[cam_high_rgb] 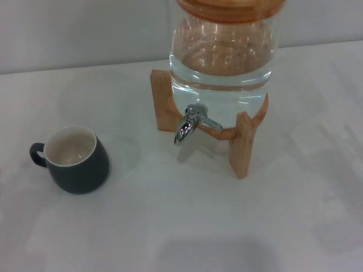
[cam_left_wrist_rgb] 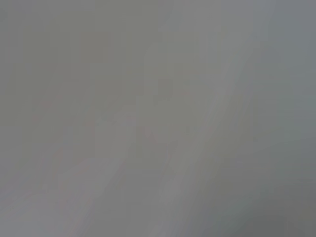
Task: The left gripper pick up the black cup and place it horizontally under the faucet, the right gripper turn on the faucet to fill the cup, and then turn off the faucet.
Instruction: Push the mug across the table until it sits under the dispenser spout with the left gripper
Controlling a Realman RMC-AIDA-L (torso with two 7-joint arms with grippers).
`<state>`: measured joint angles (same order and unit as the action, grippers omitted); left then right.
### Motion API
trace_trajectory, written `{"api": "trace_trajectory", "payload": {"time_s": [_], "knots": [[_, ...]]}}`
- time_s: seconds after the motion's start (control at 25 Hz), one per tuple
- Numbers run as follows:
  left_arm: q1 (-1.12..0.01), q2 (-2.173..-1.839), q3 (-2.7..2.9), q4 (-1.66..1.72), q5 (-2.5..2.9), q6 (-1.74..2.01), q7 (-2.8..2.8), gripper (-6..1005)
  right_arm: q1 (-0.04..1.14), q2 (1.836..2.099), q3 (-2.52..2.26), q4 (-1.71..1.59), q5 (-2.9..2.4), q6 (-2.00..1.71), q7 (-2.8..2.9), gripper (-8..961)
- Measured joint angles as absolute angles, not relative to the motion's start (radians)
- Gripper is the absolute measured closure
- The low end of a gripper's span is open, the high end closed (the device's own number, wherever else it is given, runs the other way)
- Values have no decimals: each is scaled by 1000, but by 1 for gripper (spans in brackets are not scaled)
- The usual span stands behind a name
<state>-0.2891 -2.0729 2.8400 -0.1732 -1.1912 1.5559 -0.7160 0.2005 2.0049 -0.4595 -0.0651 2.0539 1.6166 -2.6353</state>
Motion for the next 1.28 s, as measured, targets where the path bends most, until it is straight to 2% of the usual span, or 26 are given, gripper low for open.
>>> {"api": "trace_trajectory", "payload": {"time_s": [0.44, 1.28], "knots": [[-252, -2073, 2841, -249, -1051, 1526, -754, 365, 210, 2005, -459, -69, 2054, 1612, -2635, 163], [-370, -2072, 2842, -251, -885, 1357, -728, 379, 207, 2005, -465, -67, 2054, 1612, -2635, 164]]}}
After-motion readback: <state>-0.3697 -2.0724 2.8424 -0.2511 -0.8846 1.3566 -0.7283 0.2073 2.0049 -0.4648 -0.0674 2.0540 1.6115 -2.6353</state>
